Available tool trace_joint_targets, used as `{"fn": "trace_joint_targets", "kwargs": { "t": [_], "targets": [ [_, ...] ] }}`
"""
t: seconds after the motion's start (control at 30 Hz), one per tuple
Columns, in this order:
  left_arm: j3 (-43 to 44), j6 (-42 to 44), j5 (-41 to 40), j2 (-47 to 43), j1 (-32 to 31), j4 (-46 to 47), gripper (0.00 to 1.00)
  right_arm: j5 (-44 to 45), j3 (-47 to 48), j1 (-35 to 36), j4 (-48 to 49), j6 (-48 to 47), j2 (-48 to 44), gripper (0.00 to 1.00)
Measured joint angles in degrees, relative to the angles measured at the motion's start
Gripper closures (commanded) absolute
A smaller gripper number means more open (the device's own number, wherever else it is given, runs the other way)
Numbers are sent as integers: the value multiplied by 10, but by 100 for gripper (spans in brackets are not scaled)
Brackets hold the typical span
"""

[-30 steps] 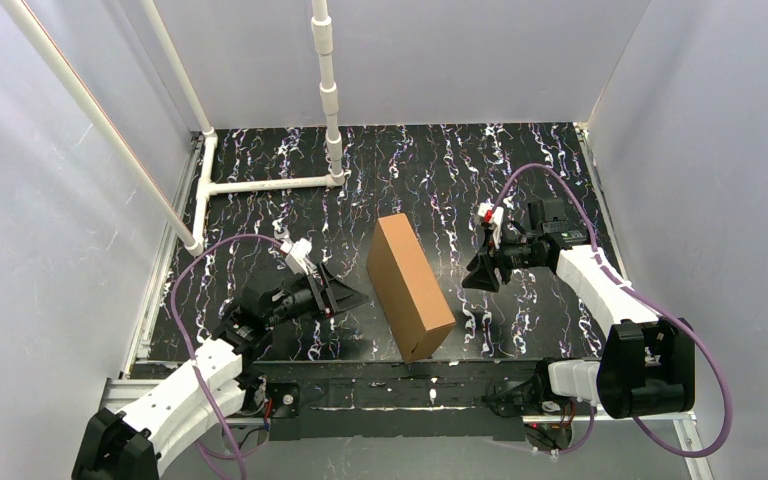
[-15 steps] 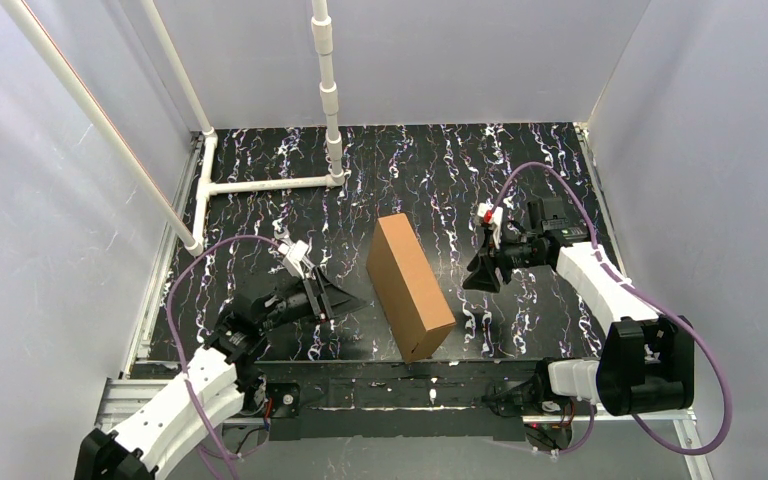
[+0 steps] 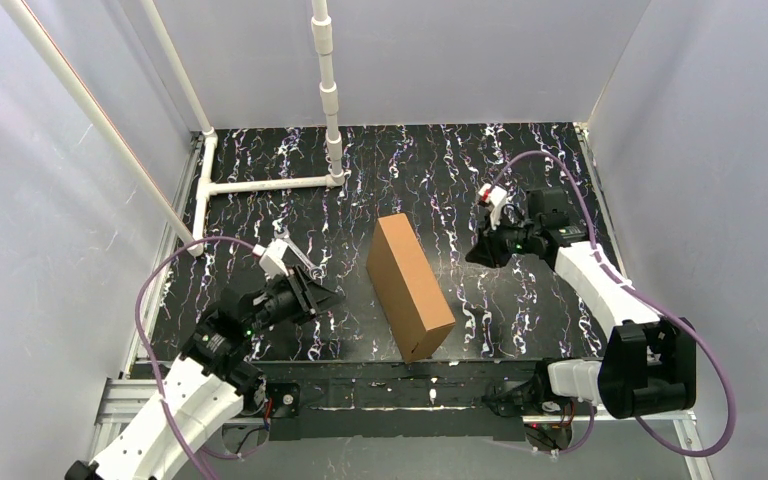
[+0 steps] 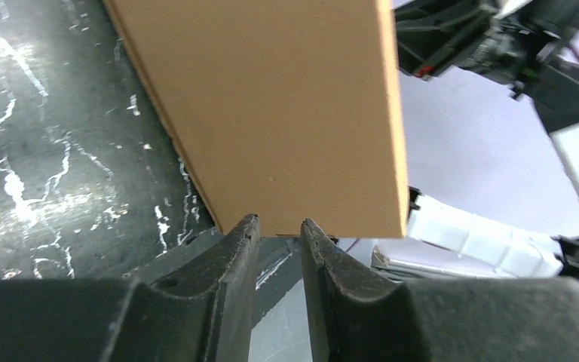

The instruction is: Fold the paper box

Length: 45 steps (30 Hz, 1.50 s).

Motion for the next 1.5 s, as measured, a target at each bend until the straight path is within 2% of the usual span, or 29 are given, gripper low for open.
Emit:
{"fn": "trace_joint_targets", "kwargs": {
  "t": [0.2,0.37,0.47,0.63,0.9,1.27,1.5],
  "targets": [
    [22,-1,-25,138,0,-9,81,60,36,89,22,36,24,81],
    [22,-16,-24,271,-3,64,82,78,59,148,24,38,28,81],
    [36,-24,-26,354,-25,106,82,87,57,170,25,39,28,81],
    [121,-24,-28,468,-75,140,83,97,41,195,36,44,26,81],
    [214,-20,-33,567,-95,154,83,106,42,207,36,50,23,82],
    [382,8,-44,720,-90,111,82,192,112,201,3,49,28,83],
    [363,22,-47,718,-43,95,81,201,134,207,7,56,83,83]
  ]
}}
